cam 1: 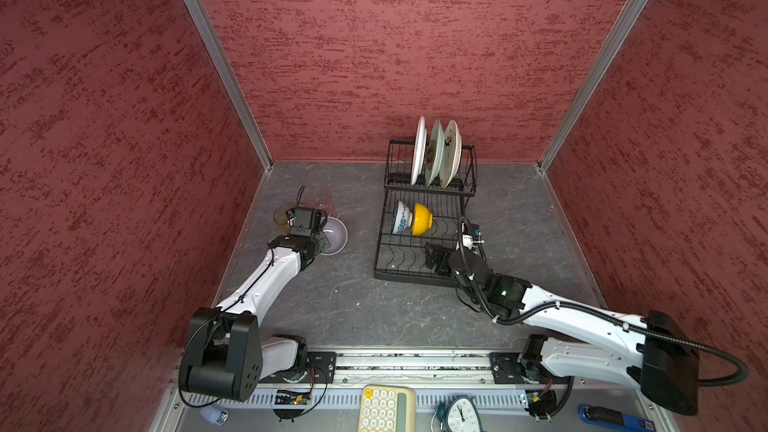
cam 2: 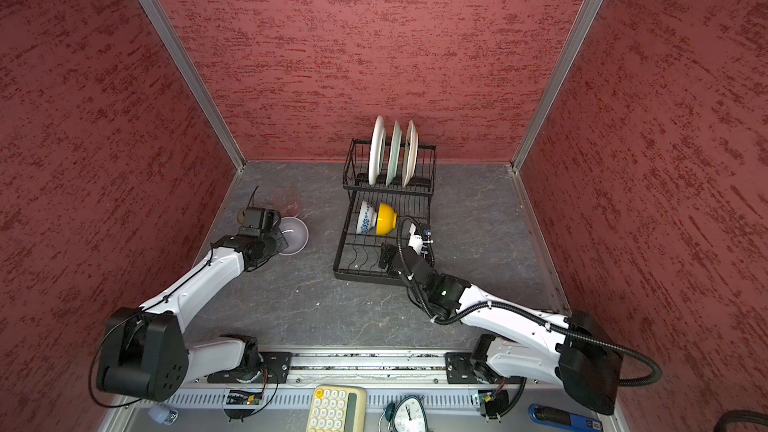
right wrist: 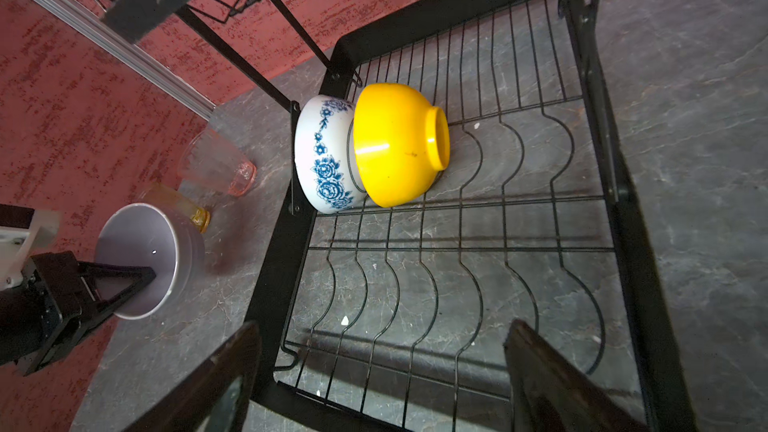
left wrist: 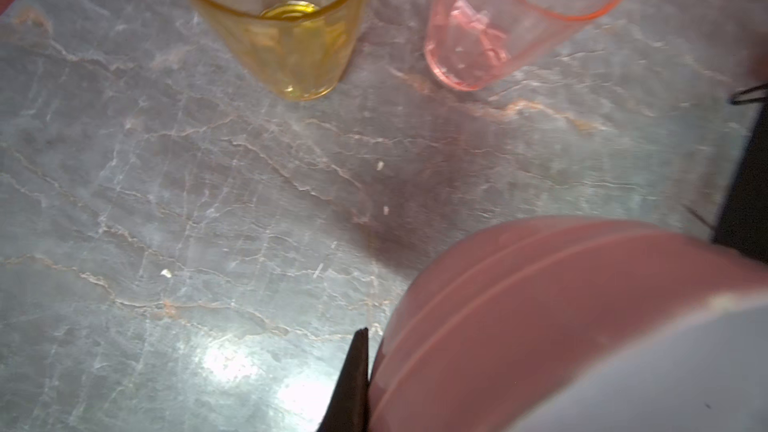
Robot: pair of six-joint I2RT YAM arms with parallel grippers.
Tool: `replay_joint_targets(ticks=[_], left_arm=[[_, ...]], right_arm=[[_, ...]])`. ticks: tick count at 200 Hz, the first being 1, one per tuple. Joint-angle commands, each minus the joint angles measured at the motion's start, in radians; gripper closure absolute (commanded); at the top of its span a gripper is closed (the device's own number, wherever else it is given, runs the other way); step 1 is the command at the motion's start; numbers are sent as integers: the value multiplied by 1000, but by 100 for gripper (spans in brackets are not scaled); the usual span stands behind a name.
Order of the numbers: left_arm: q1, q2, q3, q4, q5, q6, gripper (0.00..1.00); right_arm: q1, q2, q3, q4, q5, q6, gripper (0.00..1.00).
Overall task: Unload the mixed dishes from the dish rack
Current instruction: 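Carry the lilac bowl to the table beside the glasses with left gripper, then lower the lilac bowl onto the table and open the left gripper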
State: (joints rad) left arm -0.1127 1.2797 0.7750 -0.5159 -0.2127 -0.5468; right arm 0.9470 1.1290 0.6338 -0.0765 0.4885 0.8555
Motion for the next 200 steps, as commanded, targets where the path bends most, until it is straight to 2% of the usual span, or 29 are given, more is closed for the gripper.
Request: replay_joint_targets(ticks=[1, 82, 95, 127, 136, 150, 168, 200], left_arm=[[26, 25, 11, 65, -6, 31, 100], [49, 207, 89, 82, -12, 66, 99], [56, 229, 103, 72, -10, 68, 97], [60, 244, 119, 73, -5, 73, 75], [60, 241, 119, 73, -5, 73, 65], [60, 236, 118, 73, -5, 74, 58], [58, 226, 112, 68, -5, 71, 29], [53, 173, 80, 78, 20, 62, 1]], right_arm=[[-13, 37, 49, -27, -58, -14, 7], [-36, 93, 81, -41, -120, -5, 7], [-42, 98, 82, -44, -126, -2, 7], [-56, 121, 100, -57, -146, 2, 7], [-61, 128, 104, -61, -149, 1, 7], [-66, 138, 113, -62, -154, 1, 7], [-74, 154, 124, -62, -161, -2, 7], [-93, 191, 153, -72, -181, -8, 7]])
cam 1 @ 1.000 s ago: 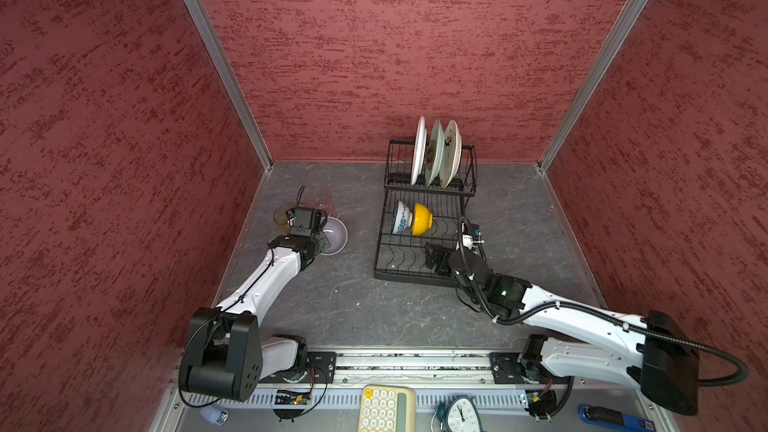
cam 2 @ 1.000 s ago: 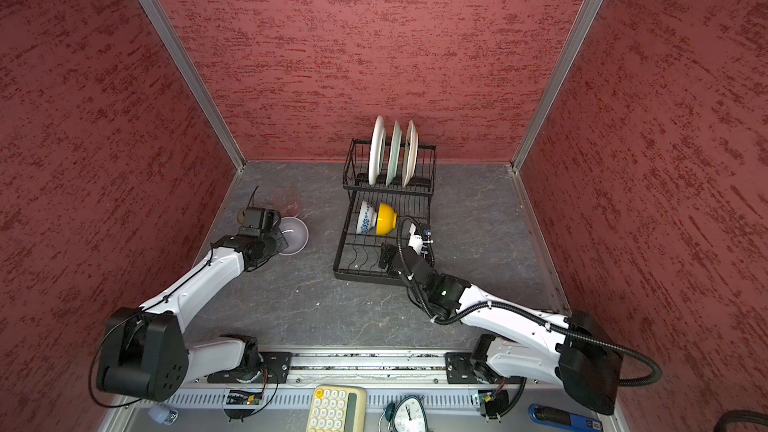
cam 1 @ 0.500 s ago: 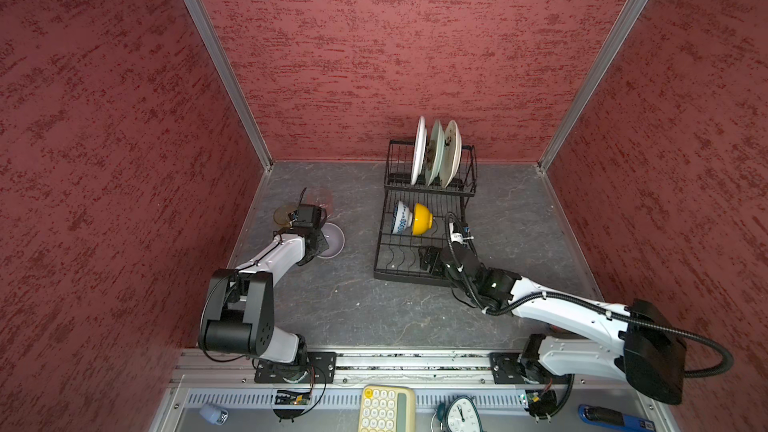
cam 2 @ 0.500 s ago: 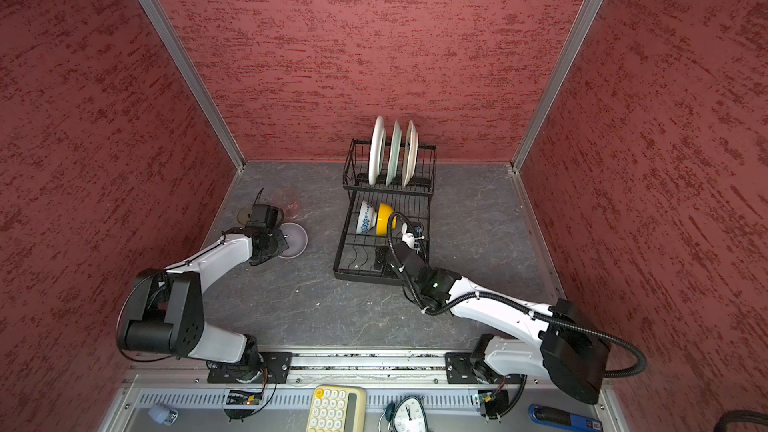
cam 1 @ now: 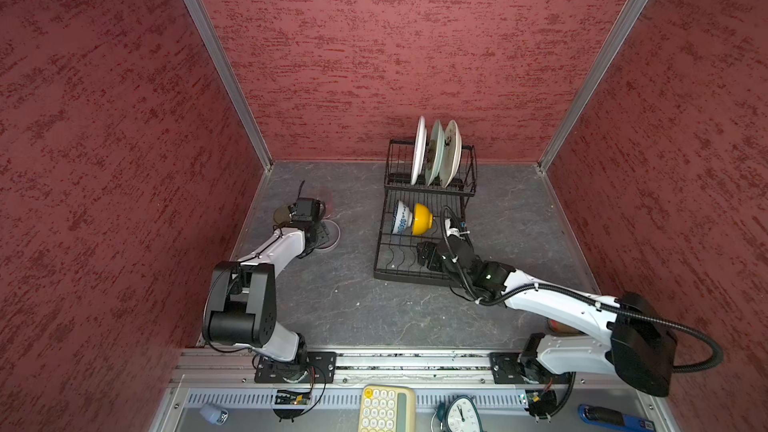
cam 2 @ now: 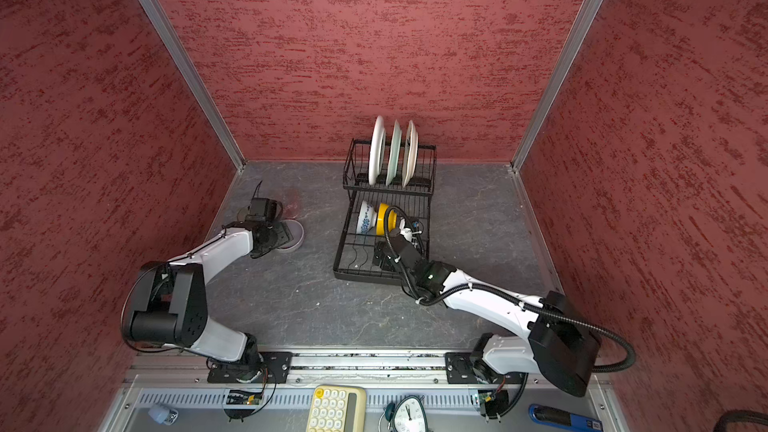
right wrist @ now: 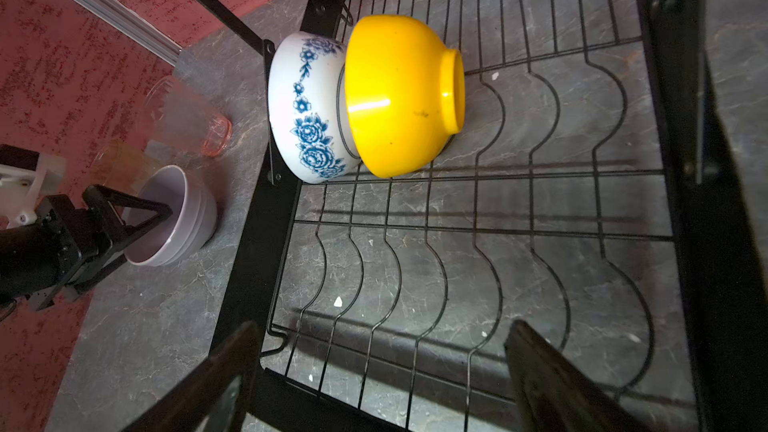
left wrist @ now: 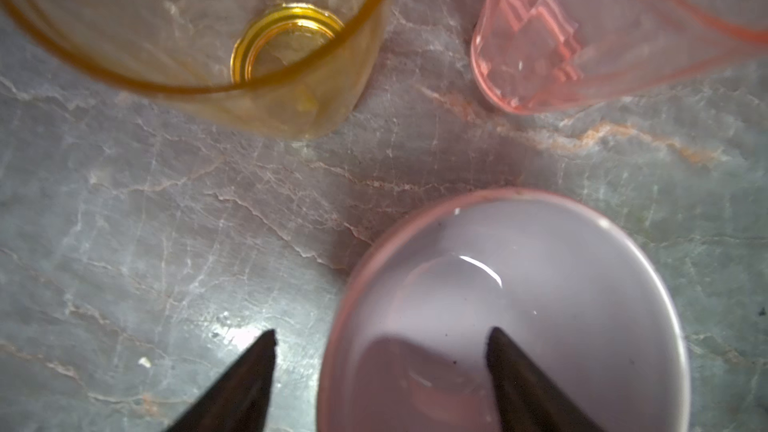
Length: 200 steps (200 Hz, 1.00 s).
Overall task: Unload the mixed dishes from the dish rack
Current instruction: 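Lower the lilac bowl onto the table and open the left gripper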
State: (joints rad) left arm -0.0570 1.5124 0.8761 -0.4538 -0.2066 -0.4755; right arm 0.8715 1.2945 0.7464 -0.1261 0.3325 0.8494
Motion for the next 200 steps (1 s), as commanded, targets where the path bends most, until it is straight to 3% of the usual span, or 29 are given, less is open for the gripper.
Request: replay_joint_targets(ticks=[1, 62, 136, 200], left_arm=[[-2, -62, -23, 16, 14, -10, 0], [-34, -274, -151, 75, 48, -60, 0], [-302, -477, -199, 193, -17, -48, 0], [-459, -461, -239, 310, 17, -44, 1]], right_arm=[[-18, 27, 41, -23, -26, -2, 7], [-47, 103, 82, 8, -54, -36, 2], [-57, 122, 79, 59, -5, -83, 1], [-58, 118, 5, 164, 53, -175, 1]])
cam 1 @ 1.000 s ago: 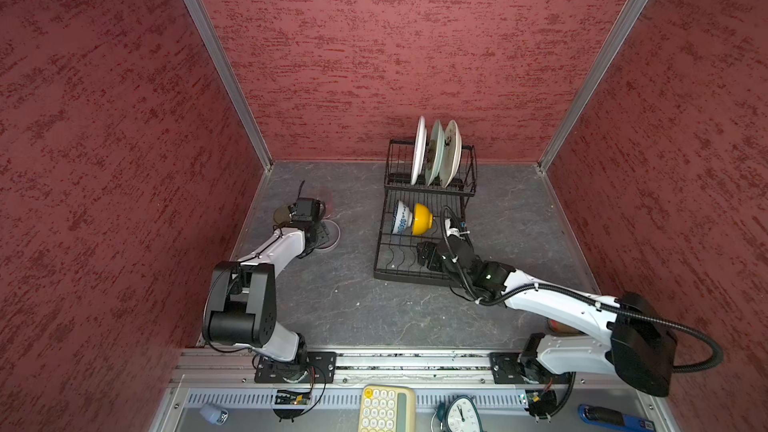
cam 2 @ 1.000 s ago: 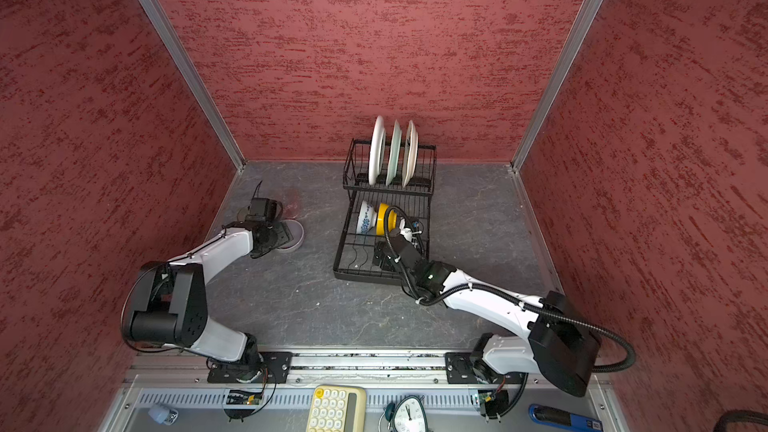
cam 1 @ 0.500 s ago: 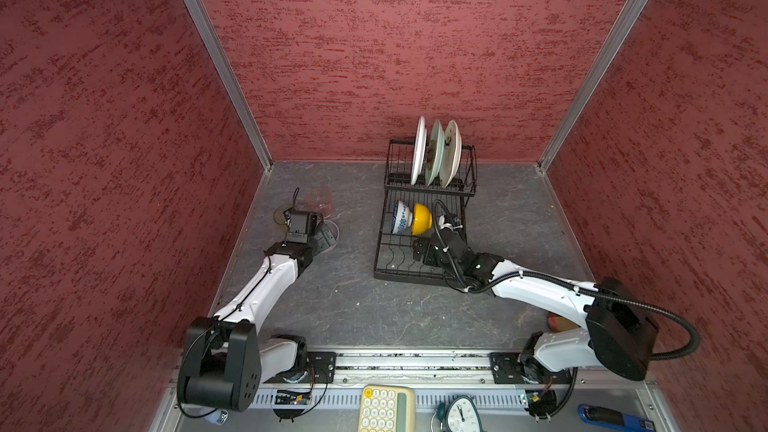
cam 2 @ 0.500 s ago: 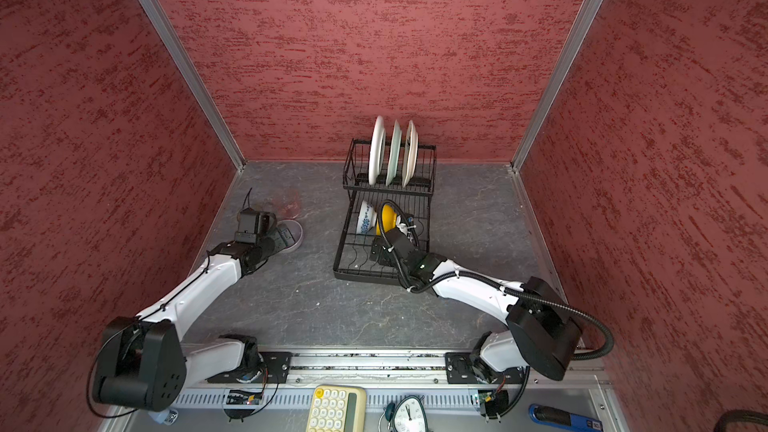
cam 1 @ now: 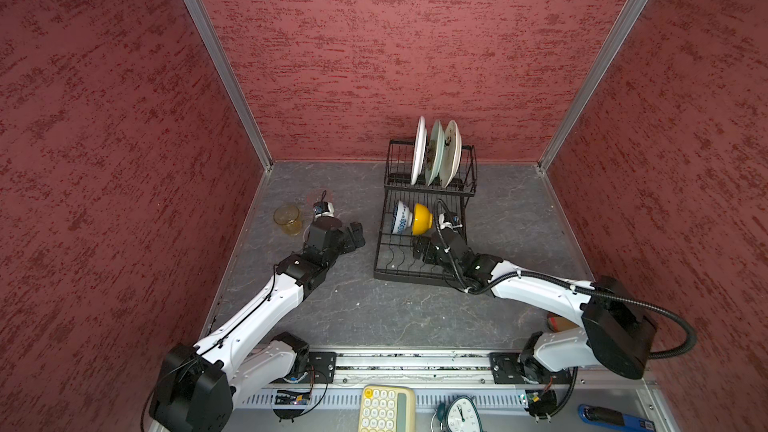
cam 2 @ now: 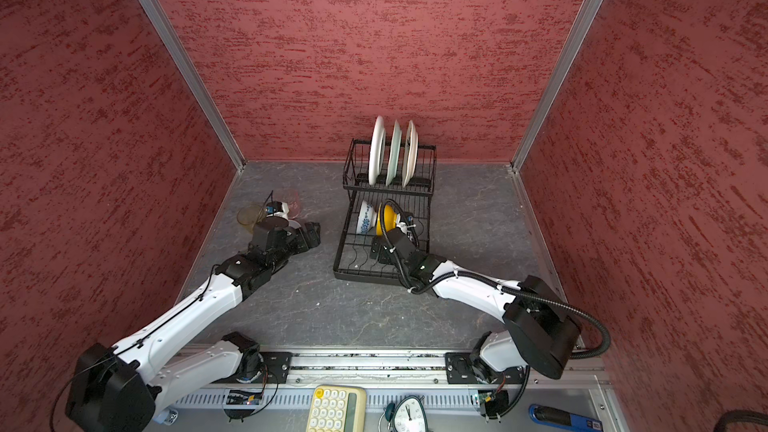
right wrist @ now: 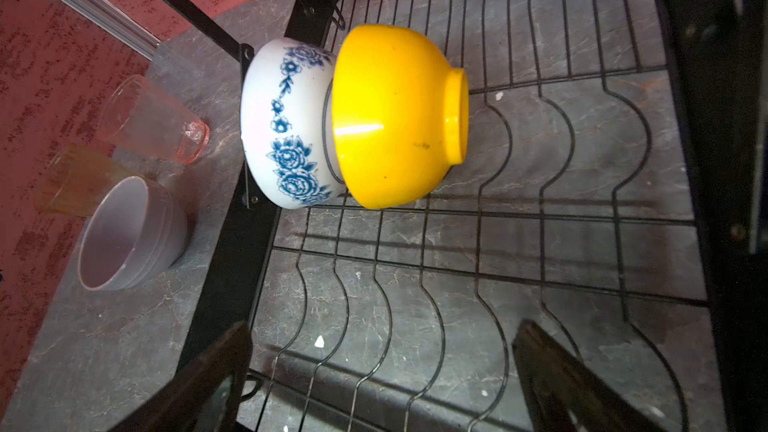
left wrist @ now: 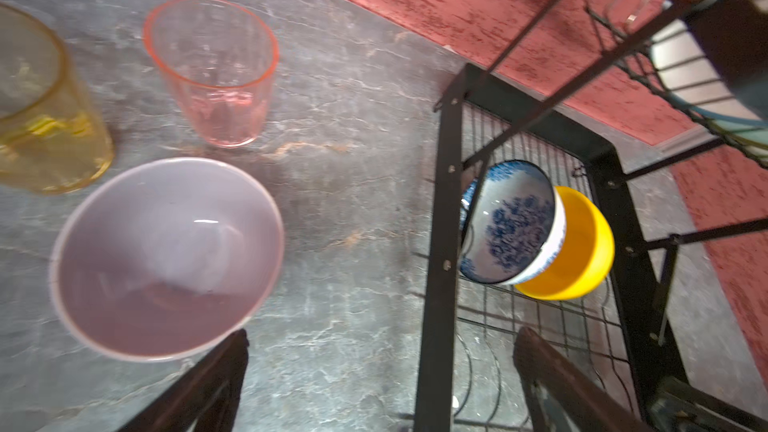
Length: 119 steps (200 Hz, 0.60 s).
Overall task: Unload the mixed dishes from the dish rack
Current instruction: 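Lower the lilac bowl onto the table and open the left gripper, then move the left gripper back beside the rack while right gripper lowers toward yellow bowl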
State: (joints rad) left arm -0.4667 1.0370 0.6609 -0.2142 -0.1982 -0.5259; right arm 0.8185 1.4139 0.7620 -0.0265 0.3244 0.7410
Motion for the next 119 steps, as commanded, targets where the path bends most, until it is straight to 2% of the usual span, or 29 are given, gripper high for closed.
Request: replay_joint_targets(ticks=[1, 22, 53, 76, 119], left_arm=[[-52, 14, -25, 72, 9, 7, 0], [-96, 20, -56, 128, 20, 13, 0], [-121, 15, -67, 125, 49, -23, 0], [-143, -9, -69, 133, 39, -19, 0], [-145, -29, -65, 122, 48, -20, 0]], right_arm=[[-5, -2, -10, 66, 62, -68, 1], [-5, 13, -37, 137, 54, -97, 1], [-5, 25, -126, 345, -41, -115, 1], [-5, 78, -114, 377, -74, -127, 1], [-5, 139, -77, 375, -11, -172, 1]])
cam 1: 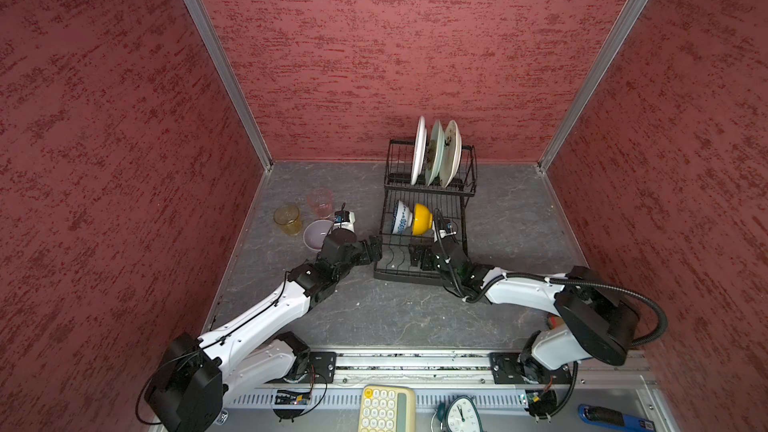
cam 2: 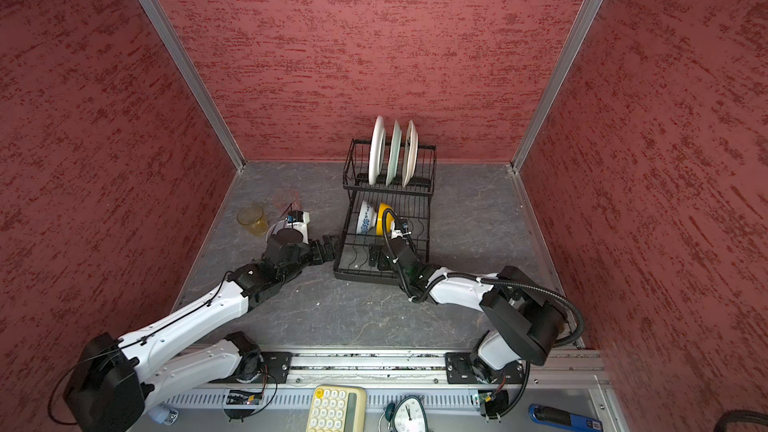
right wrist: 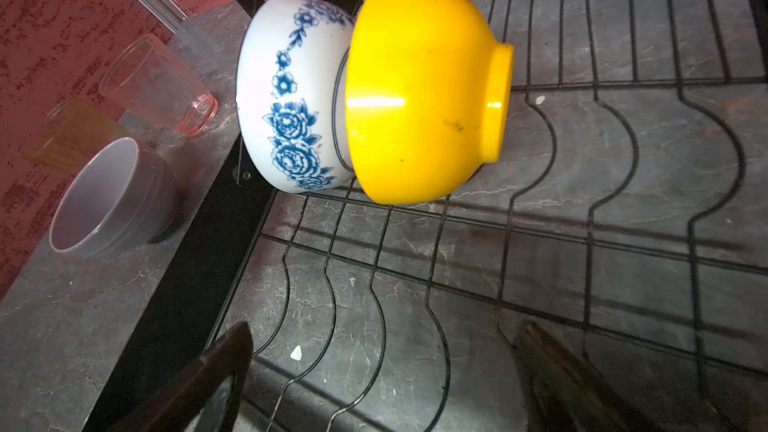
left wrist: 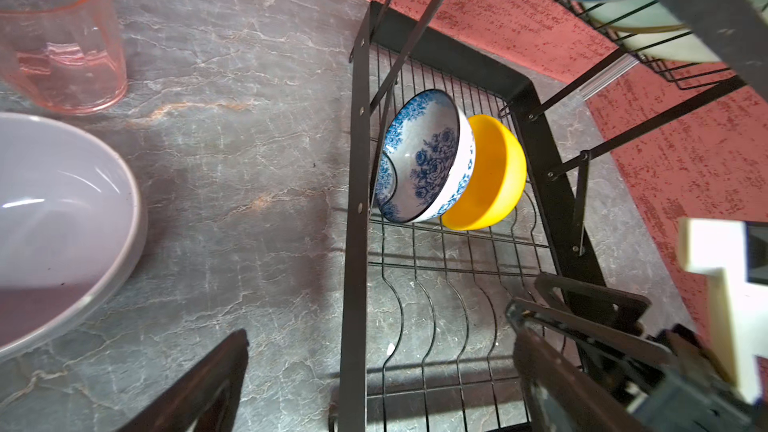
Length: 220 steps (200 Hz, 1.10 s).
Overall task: Unload the mixed dishes from the dish rack
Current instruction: 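Move the left gripper back beside the rack while right gripper lowers toward yellow bowl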
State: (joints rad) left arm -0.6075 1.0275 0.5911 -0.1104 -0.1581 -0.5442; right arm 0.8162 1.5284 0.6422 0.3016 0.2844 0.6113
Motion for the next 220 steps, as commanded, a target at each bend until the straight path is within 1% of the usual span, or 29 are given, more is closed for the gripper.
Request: replay_joint_targets(ticks=[1, 23, 59, 78, 101, 123, 139, 174, 203, 220], left_arm=[[-4, -20, 5, 17, 8, -2, 0], [-6, -21, 6, 17, 11, -3, 1], [-6, -20, 16, 10, 20, -5, 0], [-8, -29, 5, 17, -1, 0, 0], [-6, -33, -24, 37, -63, 4, 1], [-5, -37, -31, 59, -49, 15, 0], [-9, -42, -55, 93, -48, 12, 1], [-9, -58, -81, 109, -73, 9, 0], [-6, -86, -111, 127, -83, 9, 1], [-7, -97, -114, 129, -88, 13, 0]], right_arm=[[-3, 26, 45, 45, 30, -42, 1], [-3, 43, 72, 19, 56, -46, 1], [-5, 29, 73, 13, 117, -96, 2], [-11, 21, 77, 8, 123, -113, 2], [-32, 10, 71, 36, 94, -136, 3], [-50, 25, 71, 61, 82, -191, 3], [-67, 36, 78, 63, 70, -194, 4], [-84, 46, 81, 138, -35, -247, 7], [-106, 89, 122, 158, -91, -298, 9], [-119, 115, 147, 157, -114, -301, 10]])
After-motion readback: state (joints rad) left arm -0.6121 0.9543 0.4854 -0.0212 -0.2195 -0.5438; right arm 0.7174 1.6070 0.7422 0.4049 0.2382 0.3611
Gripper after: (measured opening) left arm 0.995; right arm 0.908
